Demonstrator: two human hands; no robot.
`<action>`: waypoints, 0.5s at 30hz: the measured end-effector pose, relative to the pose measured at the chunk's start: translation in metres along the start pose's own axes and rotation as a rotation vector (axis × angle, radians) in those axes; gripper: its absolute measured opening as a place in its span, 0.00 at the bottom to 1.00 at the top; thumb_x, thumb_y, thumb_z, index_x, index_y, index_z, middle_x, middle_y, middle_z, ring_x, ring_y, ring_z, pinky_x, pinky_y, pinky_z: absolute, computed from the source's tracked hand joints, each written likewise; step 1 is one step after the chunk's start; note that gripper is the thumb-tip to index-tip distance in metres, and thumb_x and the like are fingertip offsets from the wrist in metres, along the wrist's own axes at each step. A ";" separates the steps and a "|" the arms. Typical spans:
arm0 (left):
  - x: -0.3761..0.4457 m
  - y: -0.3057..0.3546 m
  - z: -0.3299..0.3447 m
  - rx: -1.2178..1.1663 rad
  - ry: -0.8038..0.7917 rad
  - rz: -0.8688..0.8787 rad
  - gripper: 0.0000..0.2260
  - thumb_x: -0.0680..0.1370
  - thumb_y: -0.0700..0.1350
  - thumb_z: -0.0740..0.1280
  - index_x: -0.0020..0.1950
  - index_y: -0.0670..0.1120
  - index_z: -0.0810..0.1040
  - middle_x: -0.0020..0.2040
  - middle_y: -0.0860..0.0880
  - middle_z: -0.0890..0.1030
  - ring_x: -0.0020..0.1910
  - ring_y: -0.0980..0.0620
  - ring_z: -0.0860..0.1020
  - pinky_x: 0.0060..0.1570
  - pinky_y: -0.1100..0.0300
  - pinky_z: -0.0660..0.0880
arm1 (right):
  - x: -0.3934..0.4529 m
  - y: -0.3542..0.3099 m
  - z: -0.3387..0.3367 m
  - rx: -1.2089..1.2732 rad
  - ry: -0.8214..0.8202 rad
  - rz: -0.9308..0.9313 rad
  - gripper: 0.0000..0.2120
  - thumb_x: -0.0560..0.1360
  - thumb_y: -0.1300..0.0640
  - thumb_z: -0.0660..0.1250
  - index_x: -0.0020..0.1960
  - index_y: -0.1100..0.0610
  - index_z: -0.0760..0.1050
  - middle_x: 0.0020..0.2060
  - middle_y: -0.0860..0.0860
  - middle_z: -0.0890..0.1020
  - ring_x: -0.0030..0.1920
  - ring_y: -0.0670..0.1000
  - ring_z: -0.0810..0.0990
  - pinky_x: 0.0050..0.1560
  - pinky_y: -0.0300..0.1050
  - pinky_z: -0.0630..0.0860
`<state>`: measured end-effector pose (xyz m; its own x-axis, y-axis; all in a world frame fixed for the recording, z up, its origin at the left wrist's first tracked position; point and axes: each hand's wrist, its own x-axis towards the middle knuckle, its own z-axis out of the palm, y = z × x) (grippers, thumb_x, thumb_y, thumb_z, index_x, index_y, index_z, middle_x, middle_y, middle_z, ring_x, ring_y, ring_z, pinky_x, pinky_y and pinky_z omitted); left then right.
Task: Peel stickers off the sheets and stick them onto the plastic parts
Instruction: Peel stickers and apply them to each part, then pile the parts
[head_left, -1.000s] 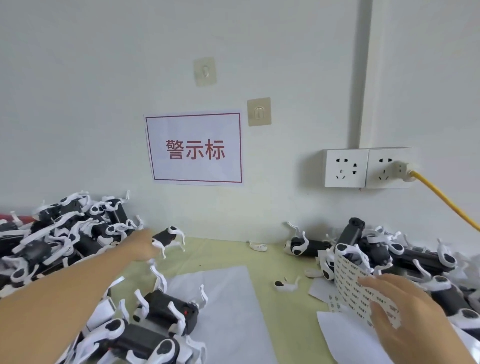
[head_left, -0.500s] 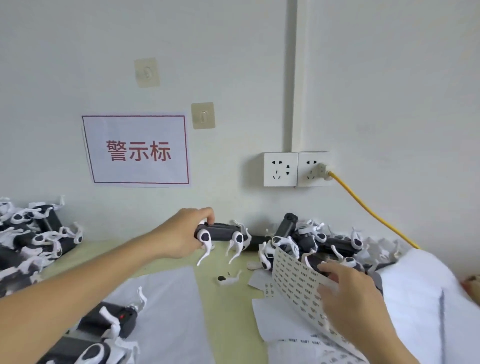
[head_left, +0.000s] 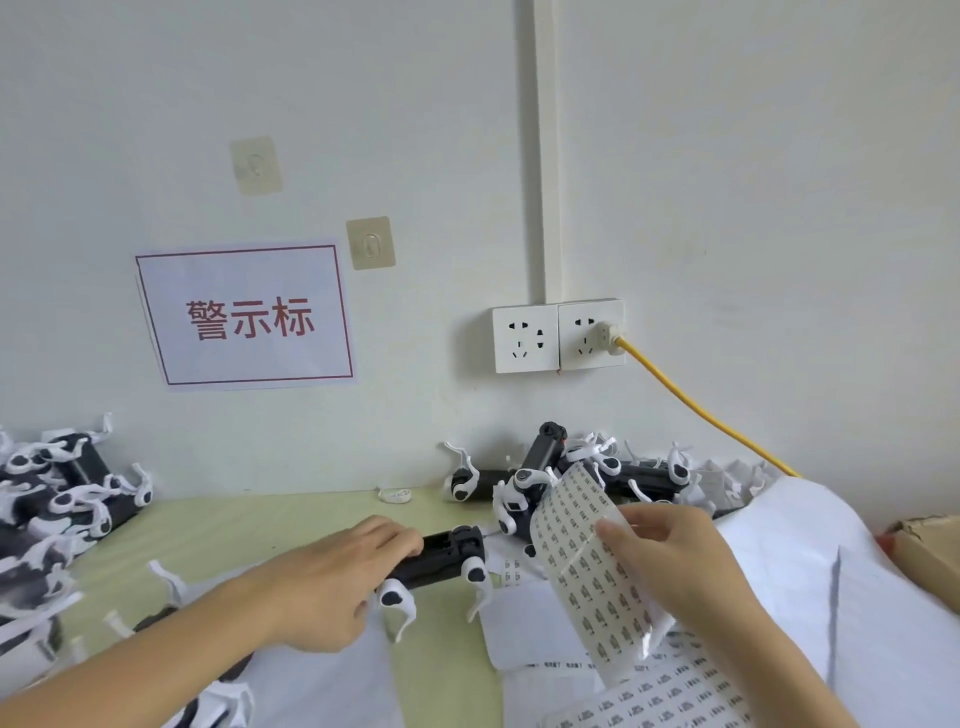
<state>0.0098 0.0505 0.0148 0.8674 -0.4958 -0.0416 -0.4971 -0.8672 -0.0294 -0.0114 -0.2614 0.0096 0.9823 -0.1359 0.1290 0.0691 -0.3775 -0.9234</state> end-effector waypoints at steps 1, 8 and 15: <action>-0.003 0.004 -0.004 0.001 -0.022 -0.021 0.23 0.75 0.41 0.58 0.68 0.58 0.59 0.64 0.61 0.61 0.57 0.68 0.63 0.52 0.71 0.65 | -0.001 -0.001 0.000 0.017 -0.001 0.009 0.10 0.78 0.51 0.69 0.39 0.42 0.81 0.32 0.37 0.84 0.31 0.38 0.83 0.29 0.34 0.73; 0.008 0.070 -0.037 -0.258 0.508 -0.082 0.13 0.80 0.49 0.63 0.64 0.54 0.69 0.61 0.63 0.70 0.63 0.62 0.65 0.60 0.67 0.63 | -0.007 -0.008 0.005 0.143 0.001 0.064 0.12 0.77 0.47 0.70 0.37 0.48 0.85 0.33 0.43 0.86 0.33 0.43 0.85 0.38 0.43 0.76; 0.031 0.158 -0.002 -0.803 0.924 -0.204 0.05 0.76 0.46 0.71 0.47 0.55 0.78 0.44 0.61 0.80 0.47 0.64 0.77 0.44 0.71 0.70 | -0.019 -0.017 0.015 0.248 -0.025 -0.002 0.12 0.78 0.50 0.69 0.38 0.51 0.85 0.36 0.53 0.86 0.42 0.57 0.86 0.51 0.56 0.81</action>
<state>-0.0420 -0.1015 0.0111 0.7791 0.0875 0.6208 -0.4799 -0.5539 0.6804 -0.0281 -0.2385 0.0171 0.9858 -0.1117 0.1252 0.1090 -0.1412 -0.9840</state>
